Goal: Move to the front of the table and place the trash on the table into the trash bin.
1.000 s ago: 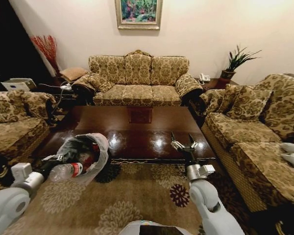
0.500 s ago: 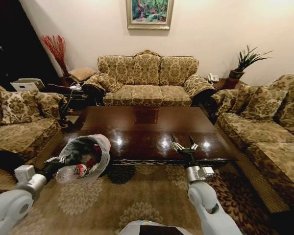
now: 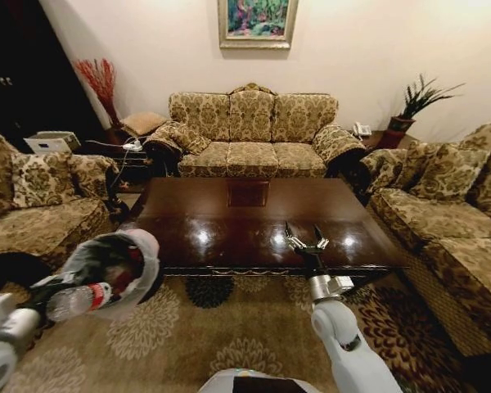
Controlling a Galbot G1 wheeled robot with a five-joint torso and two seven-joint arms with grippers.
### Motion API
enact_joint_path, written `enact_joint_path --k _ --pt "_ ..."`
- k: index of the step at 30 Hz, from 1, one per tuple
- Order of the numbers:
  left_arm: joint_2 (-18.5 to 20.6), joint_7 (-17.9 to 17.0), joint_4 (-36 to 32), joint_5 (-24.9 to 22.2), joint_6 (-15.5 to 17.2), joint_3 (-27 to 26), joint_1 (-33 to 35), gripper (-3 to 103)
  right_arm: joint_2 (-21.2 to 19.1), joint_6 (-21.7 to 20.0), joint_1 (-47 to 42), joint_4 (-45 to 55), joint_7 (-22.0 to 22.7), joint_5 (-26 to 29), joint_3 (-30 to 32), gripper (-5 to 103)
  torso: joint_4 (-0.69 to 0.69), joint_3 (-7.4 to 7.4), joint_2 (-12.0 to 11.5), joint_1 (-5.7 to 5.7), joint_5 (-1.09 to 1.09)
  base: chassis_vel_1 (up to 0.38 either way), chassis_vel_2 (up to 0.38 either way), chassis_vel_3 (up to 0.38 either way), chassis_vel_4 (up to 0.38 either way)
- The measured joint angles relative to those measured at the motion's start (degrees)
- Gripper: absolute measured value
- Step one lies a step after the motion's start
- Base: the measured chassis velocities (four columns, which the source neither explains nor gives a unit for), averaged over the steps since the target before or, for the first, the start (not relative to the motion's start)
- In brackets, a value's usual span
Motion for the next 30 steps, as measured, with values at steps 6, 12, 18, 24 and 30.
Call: enact_joint_path --k 6,12,18,24,30 --pt "-3.95 -1.19 3.23 -1.20 -0.18 0.82 1.42 2 0.23 0.92 0.31 -0.57 -0.69 0.74 0.54 100 0.05 -0.01 0.00 0.00 -0.08 0.016 0.018 -0.007 0.002" --pt "-9.73 -1.34 6.33 -0.17 -0.47 2.66 1.96 2 0.07 3.08 -0.06 -2.37 -1.25 1.39 1.43 100 0.06 0.00 0.00 0.00 0.05 0.000 0.000 0.000 0.000" --pt "-13.70 -1.83 9.92 2.03 -0.50 7.79 -0.98 2 -0.01 3.31 -1.00 -2.44 -1.69 1.34 1.39 100 0.05 0.00 0.00 0.00 -0.07 0.000 0.000 0.000 0.000" --pt "-16.10 -1.87 13.29 4.32 -1.15 11.27 -3.89 2 -0.58 1.85 -0.36 -1.20 -1.60 0.81 1.31 100 0.04 -0.01 0.00 0.00 -0.04 0.000 0.000 0.000 0.000" --pt "-17.05 -1.50 15.95 5.43 -2.22 12.85 -5.53 2 -0.31 0.95 -0.07 -0.37 -0.86 -0.11 0.92 100 0.04 0.00 0.00 0.00 0.01 0.000 0.000 0.000 0.000"
